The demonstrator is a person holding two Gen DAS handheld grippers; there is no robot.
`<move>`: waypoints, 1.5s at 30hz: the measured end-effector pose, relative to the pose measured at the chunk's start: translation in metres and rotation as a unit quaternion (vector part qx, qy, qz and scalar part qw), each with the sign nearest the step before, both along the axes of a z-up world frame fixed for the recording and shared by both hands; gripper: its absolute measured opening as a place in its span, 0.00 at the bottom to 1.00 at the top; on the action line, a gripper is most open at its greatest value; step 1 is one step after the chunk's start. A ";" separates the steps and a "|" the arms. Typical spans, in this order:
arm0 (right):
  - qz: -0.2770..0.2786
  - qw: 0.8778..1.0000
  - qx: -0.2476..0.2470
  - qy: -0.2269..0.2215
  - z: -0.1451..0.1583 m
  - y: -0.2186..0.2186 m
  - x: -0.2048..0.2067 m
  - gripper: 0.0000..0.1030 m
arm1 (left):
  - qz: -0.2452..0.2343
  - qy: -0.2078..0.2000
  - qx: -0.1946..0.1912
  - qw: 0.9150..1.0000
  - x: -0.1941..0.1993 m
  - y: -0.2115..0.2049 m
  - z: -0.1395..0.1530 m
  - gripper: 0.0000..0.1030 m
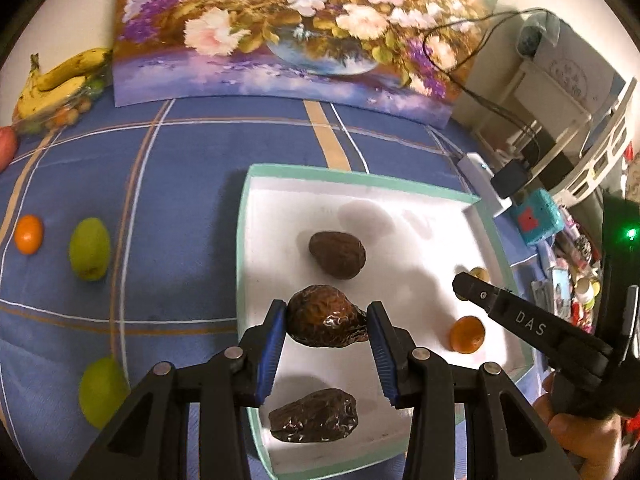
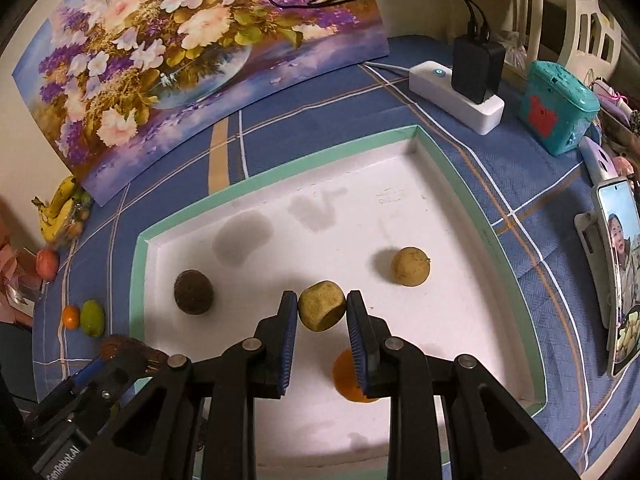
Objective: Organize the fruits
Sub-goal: 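Carry the brown date over the tray with the left tool while the right tool carries the yellow-brown fruit, then open the left tool to drop the date while the right tool releases the yellow-brown fruit, then move both open tools back toward the green pear and mandarin orange on the tablecloth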
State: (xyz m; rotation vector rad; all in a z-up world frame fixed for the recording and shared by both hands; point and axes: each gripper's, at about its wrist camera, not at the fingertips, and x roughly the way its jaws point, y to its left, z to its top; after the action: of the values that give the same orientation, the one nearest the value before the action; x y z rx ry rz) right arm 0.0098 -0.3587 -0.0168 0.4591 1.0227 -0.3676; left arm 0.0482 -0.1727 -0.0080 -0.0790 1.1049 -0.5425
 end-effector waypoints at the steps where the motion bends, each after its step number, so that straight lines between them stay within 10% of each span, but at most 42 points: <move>1: -0.001 1.000 0.001 0.002 -0.002 -0.001 0.000 0.25 | -0.002 0.001 0.004 1.000 0.000 -0.002 -0.003 0.42; 23: 0.001 1.000 0.011 0.025 -0.028 0.000 0.003 0.26 | -0.016 0.020 0.035 0.999 -0.002 -0.013 -0.023 0.44; 45: 0.005 1.000 -0.006 -0.010 0.011 0.006 -0.005 0.26 | 0.043 -0.008 -0.009 0.999 0.004 0.026 0.028 0.54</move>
State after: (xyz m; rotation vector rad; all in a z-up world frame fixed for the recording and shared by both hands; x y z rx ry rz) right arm 0.0048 -0.3529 -0.0061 0.4470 1.0021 -0.3592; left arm 0.0525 -0.1468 0.0197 -0.1367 1.0757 -0.4740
